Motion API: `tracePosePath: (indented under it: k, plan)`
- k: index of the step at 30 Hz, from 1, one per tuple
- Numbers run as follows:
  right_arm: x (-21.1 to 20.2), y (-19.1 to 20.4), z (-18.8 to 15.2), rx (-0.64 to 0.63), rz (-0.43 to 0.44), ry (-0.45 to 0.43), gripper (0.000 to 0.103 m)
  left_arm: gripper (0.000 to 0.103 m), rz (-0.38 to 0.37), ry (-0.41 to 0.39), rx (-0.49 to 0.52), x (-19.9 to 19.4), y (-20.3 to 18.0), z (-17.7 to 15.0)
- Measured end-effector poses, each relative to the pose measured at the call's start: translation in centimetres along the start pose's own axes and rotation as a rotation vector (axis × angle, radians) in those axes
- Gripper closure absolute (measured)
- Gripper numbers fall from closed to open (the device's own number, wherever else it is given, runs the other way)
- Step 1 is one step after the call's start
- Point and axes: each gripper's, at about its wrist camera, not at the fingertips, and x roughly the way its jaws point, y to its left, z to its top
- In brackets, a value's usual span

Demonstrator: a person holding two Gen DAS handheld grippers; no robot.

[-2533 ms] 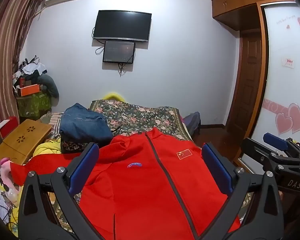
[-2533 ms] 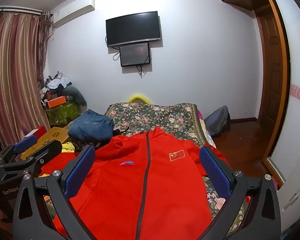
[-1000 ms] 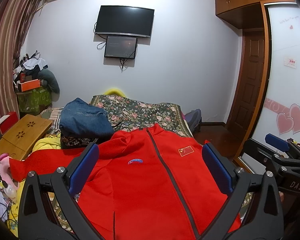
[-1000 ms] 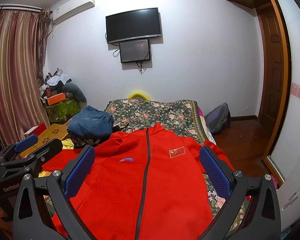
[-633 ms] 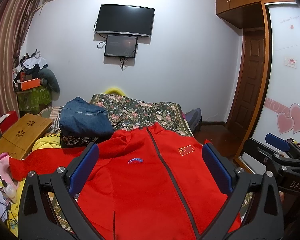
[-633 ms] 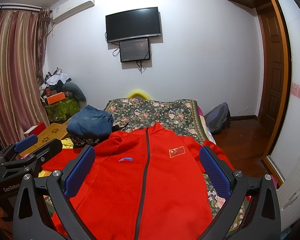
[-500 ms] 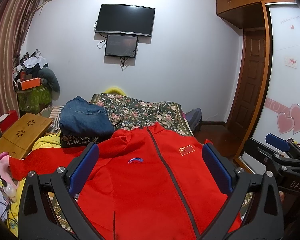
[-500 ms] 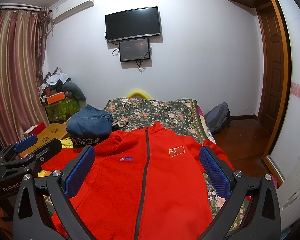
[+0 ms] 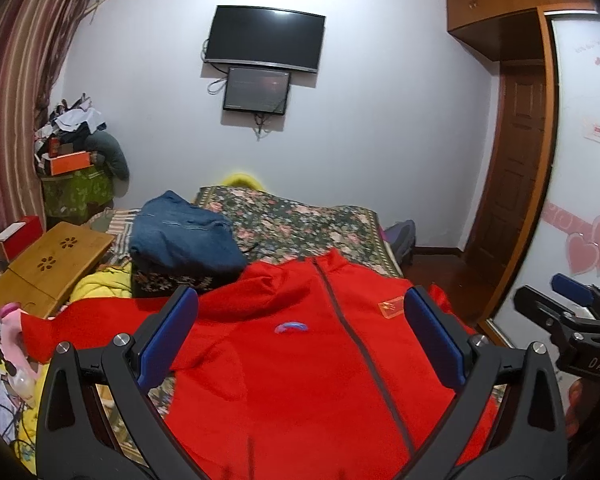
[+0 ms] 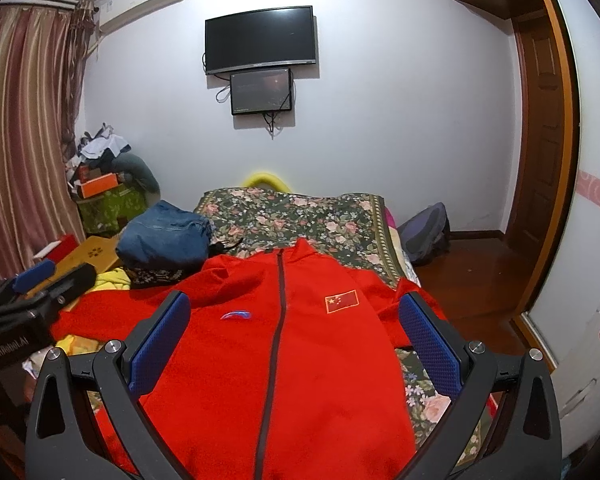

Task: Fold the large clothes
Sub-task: 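Grasp the red jacket sleeve with the left gripper and lift it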

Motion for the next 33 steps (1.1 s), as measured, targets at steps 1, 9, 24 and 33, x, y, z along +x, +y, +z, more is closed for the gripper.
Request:
tracePosePath:
  k: [1, 9, 24, 33]
  plan:
    - [0.5, 0.0, 0.1, -0.006, -0.01, 0.004, 0.0, 0.0, 0.011, 0.001, 0.001, 0.4, 0.7, 0.1]
    - [4.4, 0.0, 0.1, -0.035, -0.067, 0.074, 0.0, 0.0, 0.146, 0.016, -0.041, 4.5, 8.2, 0.9]
    - [11.5, 0.5, -0.4, -0.058, -0.099, 0.215, 0.0, 0.012, 0.365, 0.338, -0.465, 12.3, 30.2, -8.5]
    - [14.5, 0.3, -1.9, -0.023, -0.076, 0.324, 0.0, 0.042, 0.223, 0.433, -0.932, 14.2, 38.5, -16.4]
